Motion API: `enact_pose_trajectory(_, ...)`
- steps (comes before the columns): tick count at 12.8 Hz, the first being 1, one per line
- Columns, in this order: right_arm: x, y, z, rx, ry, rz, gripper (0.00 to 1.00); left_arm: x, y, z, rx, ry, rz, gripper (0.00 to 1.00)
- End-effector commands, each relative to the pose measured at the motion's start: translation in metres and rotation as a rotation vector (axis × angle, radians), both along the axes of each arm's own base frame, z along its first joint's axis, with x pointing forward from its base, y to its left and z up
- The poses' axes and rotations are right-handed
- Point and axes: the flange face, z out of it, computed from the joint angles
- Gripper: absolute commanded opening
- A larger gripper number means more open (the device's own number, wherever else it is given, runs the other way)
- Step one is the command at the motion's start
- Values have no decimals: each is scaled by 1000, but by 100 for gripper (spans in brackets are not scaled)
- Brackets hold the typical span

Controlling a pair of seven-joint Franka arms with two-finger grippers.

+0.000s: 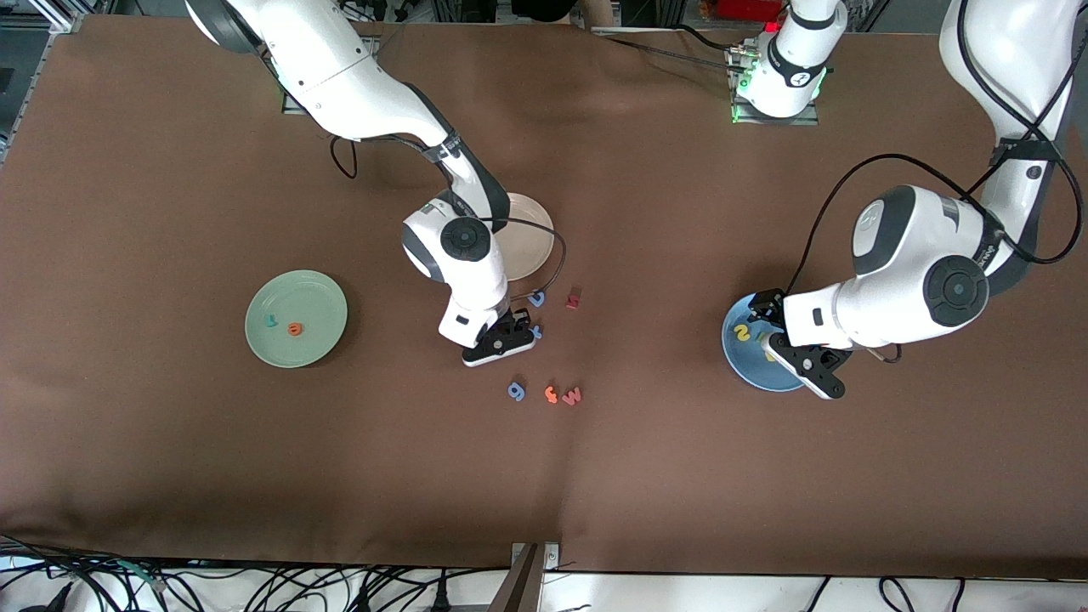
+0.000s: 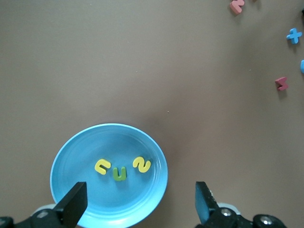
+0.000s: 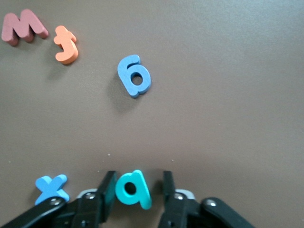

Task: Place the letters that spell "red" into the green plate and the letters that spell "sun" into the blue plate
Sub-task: 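Carry the cyan a to the green plate while the left gripper withdraws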

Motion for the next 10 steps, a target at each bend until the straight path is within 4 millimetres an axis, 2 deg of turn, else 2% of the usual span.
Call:
enact_pose_trajectory(1, 5, -1, -5, -11, -10, 9, 11, -6, -9, 43, 42, 14, 57, 100)
enact_pose_trajectory(2, 5, -1, -5, -11, -10, 9, 6, -10, -11, 56, 54, 12, 72, 100)
enact_pose_trajectory(4, 9, -6, 1, -12, -15, 7, 5, -19, -9, 87, 76, -15, 89, 100)
enact_pose_trajectory(6, 18, -15, 17, -7, -23, -14, 5, -28, -2, 118, 99, -38, 105, 100)
enact_pose_trajectory(8, 25, -25, 43, -26, -2, -50, 3, -32, 8, 141, 118, -27, 118, 100)
enact_pose_trajectory(10, 38, -54, 68, -52, 20, -100, 2, -31, 13, 159, 124, -34, 123, 100)
